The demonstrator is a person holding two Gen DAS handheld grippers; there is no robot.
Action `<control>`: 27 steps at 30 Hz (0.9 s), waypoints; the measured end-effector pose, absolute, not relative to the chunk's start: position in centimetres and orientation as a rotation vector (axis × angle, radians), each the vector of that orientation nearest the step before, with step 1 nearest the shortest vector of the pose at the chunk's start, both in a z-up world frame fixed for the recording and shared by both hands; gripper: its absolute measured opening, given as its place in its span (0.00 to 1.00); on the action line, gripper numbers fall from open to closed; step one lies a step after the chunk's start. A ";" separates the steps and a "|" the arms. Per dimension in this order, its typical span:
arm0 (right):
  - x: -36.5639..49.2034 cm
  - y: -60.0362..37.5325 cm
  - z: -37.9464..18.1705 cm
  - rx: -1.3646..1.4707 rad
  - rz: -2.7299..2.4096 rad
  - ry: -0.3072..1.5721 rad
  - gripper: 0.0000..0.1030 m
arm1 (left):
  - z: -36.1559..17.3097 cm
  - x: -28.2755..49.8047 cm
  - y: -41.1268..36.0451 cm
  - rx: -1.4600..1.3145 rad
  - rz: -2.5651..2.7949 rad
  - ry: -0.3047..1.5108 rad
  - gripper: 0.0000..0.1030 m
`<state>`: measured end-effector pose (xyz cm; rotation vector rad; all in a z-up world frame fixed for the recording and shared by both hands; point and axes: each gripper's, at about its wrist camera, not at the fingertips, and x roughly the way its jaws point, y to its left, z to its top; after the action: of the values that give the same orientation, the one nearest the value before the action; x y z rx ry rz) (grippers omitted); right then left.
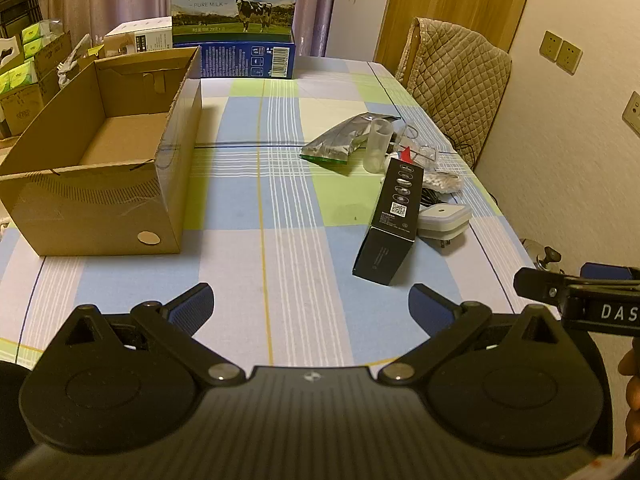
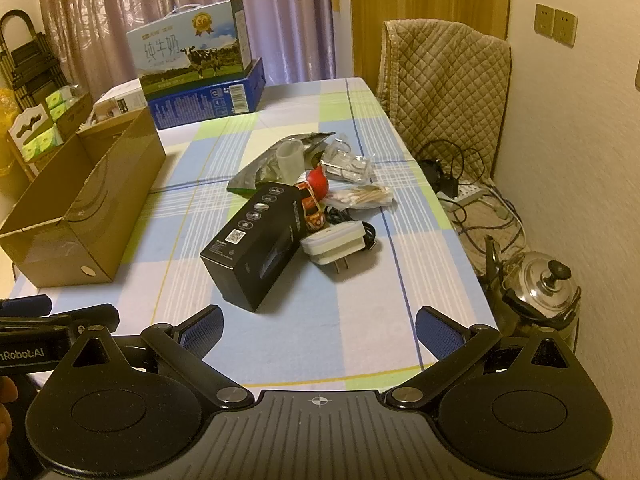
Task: Organize objects
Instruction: 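Move the left tool to the black FLYCO box and grasp it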
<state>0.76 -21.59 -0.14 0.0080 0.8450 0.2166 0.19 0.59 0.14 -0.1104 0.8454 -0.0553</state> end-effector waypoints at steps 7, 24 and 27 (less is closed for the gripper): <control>0.7 -21.7 -0.2 0.006 0.215 0.846 0.97 | 0.1 0.3 0.6 -0.115 -0.056 0.846 0.99; 0.8 -21.8 -0.7 0.017 0.224 0.821 0.97 | -0.1 0.6 0.7 -0.121 -0.052 0.837 0.99; 1.0 -22.0 -0.9 0.019 0.221 0.825 0.97 | -0.2 0.7 0.7 -0.117 -0.058 0.837 0.99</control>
<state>0.98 -21.98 -0.94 0.0191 0.8254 0.2214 0.73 0.72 -0.21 -0.1168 0.8366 -0.0581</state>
